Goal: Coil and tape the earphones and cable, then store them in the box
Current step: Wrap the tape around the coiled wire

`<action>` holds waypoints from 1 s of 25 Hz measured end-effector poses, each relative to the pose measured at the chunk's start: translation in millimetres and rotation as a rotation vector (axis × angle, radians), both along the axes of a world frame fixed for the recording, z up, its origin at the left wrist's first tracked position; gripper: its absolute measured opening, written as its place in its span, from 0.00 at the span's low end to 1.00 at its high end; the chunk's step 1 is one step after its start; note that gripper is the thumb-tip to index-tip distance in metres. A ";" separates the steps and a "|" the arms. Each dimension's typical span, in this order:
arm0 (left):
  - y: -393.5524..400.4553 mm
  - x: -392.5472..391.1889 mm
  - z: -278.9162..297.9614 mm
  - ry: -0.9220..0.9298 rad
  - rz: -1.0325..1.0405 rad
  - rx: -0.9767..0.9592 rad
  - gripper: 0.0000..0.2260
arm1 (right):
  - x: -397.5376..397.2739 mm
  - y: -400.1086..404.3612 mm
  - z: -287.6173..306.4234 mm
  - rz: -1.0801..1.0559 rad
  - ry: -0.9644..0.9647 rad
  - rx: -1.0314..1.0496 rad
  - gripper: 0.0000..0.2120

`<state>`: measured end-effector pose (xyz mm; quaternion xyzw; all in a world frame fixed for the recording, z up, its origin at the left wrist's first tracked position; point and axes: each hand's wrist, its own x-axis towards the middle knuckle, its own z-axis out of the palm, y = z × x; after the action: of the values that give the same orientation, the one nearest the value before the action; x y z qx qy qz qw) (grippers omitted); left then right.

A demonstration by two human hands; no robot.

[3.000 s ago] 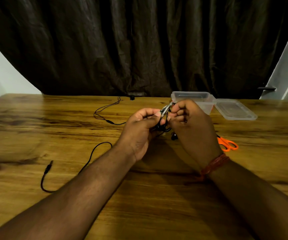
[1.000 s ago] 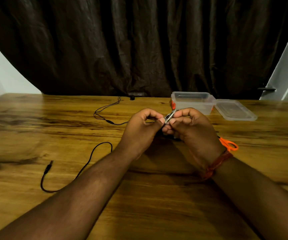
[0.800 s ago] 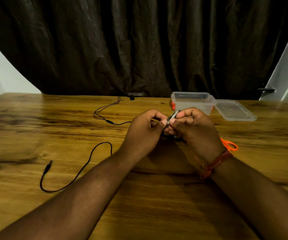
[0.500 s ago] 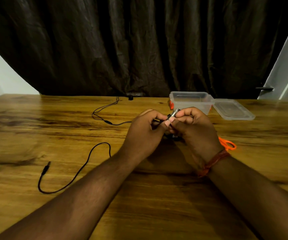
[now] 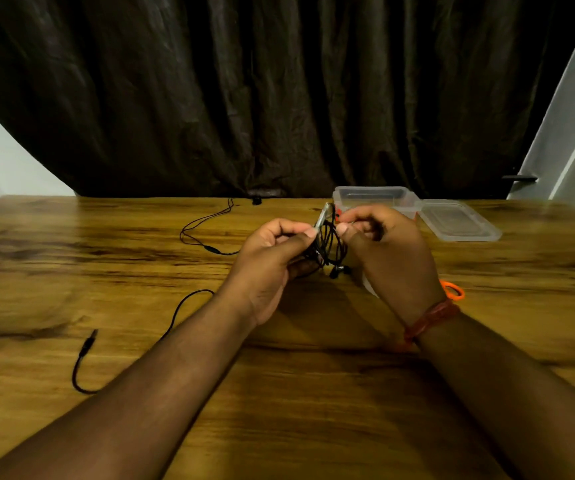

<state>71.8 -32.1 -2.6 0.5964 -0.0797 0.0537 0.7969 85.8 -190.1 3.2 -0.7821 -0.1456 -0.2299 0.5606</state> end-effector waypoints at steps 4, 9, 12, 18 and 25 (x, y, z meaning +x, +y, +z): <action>6.0 0.4 0.8 0.009 -0.106 -0.091 0.03 | 2.0 -8.3 4.7 0.104 0.035 0.040 0.12; 8.0 2.3 -1.2 -0.003 -0.172 -0.096 0.06 | 1.4 -4.1 3.6 0.293 0.088 0.106 0.08; 4.4 1.7 -1.4 -0.017 -0.144 -0.063 0.07 | 1.2 -3.3 4.8 0.224 0.071 0.069 0.09; 0.0 1.1 -1.1 -0.073 -0.031 0.024 0.03 | -1.6 -1.7 4.1 0.308 0.196 0.131 0.05; -0.5 0.8 -0.5 -0.035 0.020 -0.035 0.03 | -0.7 -0.9 4.0 0.341 0.250 0.271 0.03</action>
<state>72.6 -32.6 -3.2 0.5820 -0.0864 0.0735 0.8052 85.1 -191.1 7.2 -0.6863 -0.1726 -0.0508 0.7047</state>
